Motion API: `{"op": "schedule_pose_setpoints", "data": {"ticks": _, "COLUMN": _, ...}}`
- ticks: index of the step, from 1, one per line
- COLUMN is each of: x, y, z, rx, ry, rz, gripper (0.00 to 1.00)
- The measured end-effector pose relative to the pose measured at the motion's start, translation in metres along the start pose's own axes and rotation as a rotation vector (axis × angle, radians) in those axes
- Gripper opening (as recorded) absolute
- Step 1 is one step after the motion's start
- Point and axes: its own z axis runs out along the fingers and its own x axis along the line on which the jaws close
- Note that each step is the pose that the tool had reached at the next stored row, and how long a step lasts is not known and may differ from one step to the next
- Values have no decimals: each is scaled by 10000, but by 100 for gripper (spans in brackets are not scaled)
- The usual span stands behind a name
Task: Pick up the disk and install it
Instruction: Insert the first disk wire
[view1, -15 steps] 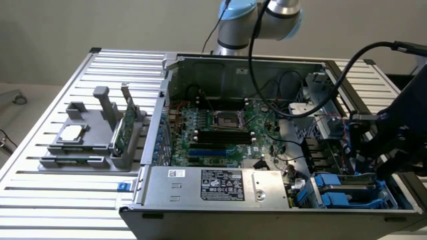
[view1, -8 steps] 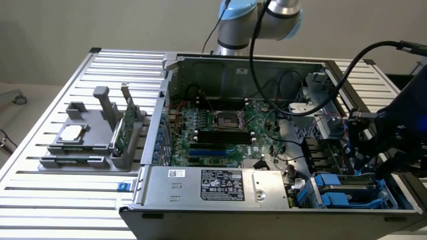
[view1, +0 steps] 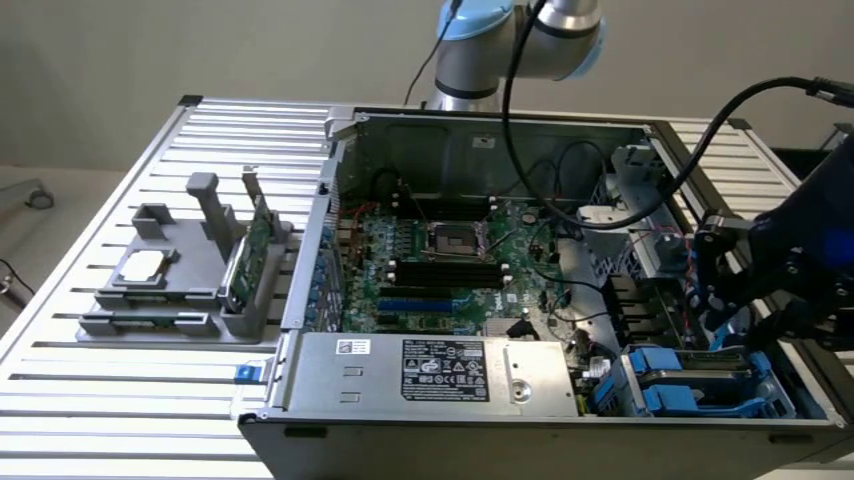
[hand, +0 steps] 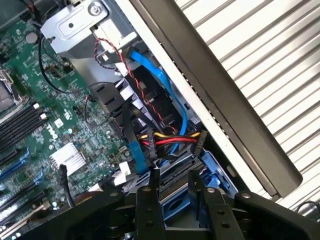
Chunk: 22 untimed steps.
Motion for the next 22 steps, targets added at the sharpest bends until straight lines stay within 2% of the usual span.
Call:
{"op": "schedule_pose_setpoints", "data": {"ticks": 2, "x": -10, "y": 6, "z": 13, "rx": -96, "ry": 53, "rz": 102, "gripper": 36}}
{"op": "schedule_pose_setpoints", "data": {"ticks": 4, "x": -19, "y": 11, "z": 27, "rx": -126, "ry": 53, "rz": 207, "gripper": 36}}
{"op": "schedule_pose_setpoints", "data": {"ticks": 22, "x": -95, "y": 60, "z": 82, "rx": -156, "ry": -101, "rz": 1251, "gripper": 36}}
